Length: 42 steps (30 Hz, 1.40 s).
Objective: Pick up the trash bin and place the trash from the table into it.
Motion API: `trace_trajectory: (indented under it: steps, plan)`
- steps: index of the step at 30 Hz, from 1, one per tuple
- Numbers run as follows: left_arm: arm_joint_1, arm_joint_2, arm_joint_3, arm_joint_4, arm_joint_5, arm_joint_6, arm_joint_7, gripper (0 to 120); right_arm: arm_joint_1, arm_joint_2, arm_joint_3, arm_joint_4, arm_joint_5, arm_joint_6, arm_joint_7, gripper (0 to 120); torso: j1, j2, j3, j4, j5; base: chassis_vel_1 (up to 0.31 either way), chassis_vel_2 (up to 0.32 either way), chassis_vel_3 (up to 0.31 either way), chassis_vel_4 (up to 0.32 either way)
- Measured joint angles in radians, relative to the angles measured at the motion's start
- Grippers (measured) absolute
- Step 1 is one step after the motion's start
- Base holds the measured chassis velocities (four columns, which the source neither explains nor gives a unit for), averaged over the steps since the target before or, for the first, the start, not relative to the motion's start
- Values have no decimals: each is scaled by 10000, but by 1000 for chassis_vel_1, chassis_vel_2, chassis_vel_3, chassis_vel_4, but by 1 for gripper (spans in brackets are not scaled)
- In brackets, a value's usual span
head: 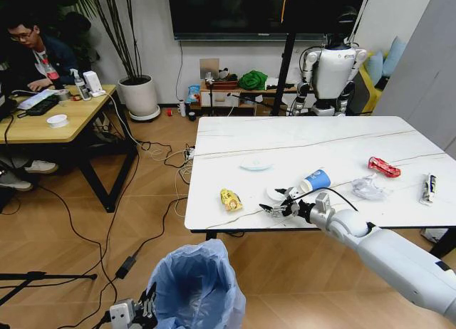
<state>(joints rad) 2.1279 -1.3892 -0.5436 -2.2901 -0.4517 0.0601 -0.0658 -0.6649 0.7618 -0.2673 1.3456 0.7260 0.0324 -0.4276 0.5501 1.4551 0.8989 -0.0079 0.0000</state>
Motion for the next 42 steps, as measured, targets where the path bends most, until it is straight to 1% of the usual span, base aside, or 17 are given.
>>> trace_trajectory:
  steps: [2, 3, 5, 6, 9, 11, 13, 15, 19, 21, 30, 33, 34, 37, 39, 40, 42]
  plan:
    - [14, -6, -2, -3, 5, -5, 0, 0, 0, 11, 11, -31, 0, 1, -18, 66, 0, 0, 0, 0, -1, 0, 0, 0, 0]
    - [14, -6, -2, -3, 5, -5, 0, 0, 0, 11, 11, -31, 0, 1, -18, 66, 0, 0, 0, 0, -1, 0, 0, 0, 0]
    - [25, -14, -1, -4, 14, -11, 0, 0, -15, 21, 31, -52, 0, 1, -19, 55, 0, 0, 0, 0, 0, 0, 0, 0, 0]
    - [25, -14, -1, -4, 14, -11, 0, 0, -15, 21, 31, -52, 0, 1, -19, 55, 0, 0, 0, 0, 0, 0, 0, 0, 0]
    - [26, -17, 8, -5, 17, -18, 0, 0, -72, 19, 81, -59, -1, 2, -19, 41, 0, 0, 0, 0, 0, 0, 0, 0, 0]
    - [26, -17, 13, -5, 18, -20, 0, 0, -87, 14, 99, -59, -2, 2, -19, 38, 0, 0, 0, 0, 0, 0, 0, 0, 0]
    - [12, -14, 26, -4, 18, -21, 0, 0, -114, -17, 146, -55, -3, 2, -19, 26, 0, 0, 0, 0, 0, 0, 0, 0, 0]
    - [-1, -12, 30, 0, 18, -23, 1, 0, -122, -32, 157, -53, -4, 2, -19, 23, 0, 0, 0, 0, 0, 0, 0, 0, 0]
    - [-45, 10, 42, 35, 5, -24, 0, 0, -143, -70, 213, -41, -13, 3, -20, 4, 0, 0, 0, 0, -2, 0, 0, 0, 0]
    - [-48, 15, 42, 35, 0, -24, 0, 0, -146, -72, 224, -38, -14, 5, -20, 0, 0, 0, 0, 0, -1, 0, 0, 0, 0]
    - [-98, 95, 75, 62, -39, -21, -2, 0, -307, -77, 500, 16, -11, 4, -61, 0, 0, 0, -1, 2, 1, 0, 0, 0, 0]
    - [-163, 173, 279, 94, -33, -10, -149, 0, -943, -330, 1344, 297, 166, -9, -66, 0, 1, -2, 0, 4, 4, 0, 0, 0, 0]
    - [-163, 173, 279, 94, -33, -10, -149, 0, -943, -330, 1344, 297, 166, -9, -66, 0, 1, -2, 0, 4, 4, 0, 0, 0, 0]
    - [-286, 285, 634, 191, -23, 3, -192, 0, -1941, -1009, 2575, 1362, 722, -70, 59, 0, 0, -2, 0, -4, -3, 0, 0, 0, 0]
    - [-310, 291, 669, 212, -14, 1, -192, 0, -2069, -1101, 2720, 1550, 797, -67, 80, 0, 0, -2, 0, -5, -3, 0, 0, 0, 0]
    - [-447, 289, 887, 333, 48, -19, -193, 0, -2569, -1561, 3261, 2529, 1183, -21, 199, 0, 0, -2, 0, -7, 3, 0, 0, 0, 0]
    - [-501, 270, 975, 364, 57, -26, -192, 0, -2693, -1751, 3413, 2937, 1324, 30, 234, 0, 0, -2, -1, -7, -2, 0, 0, 0, 0]
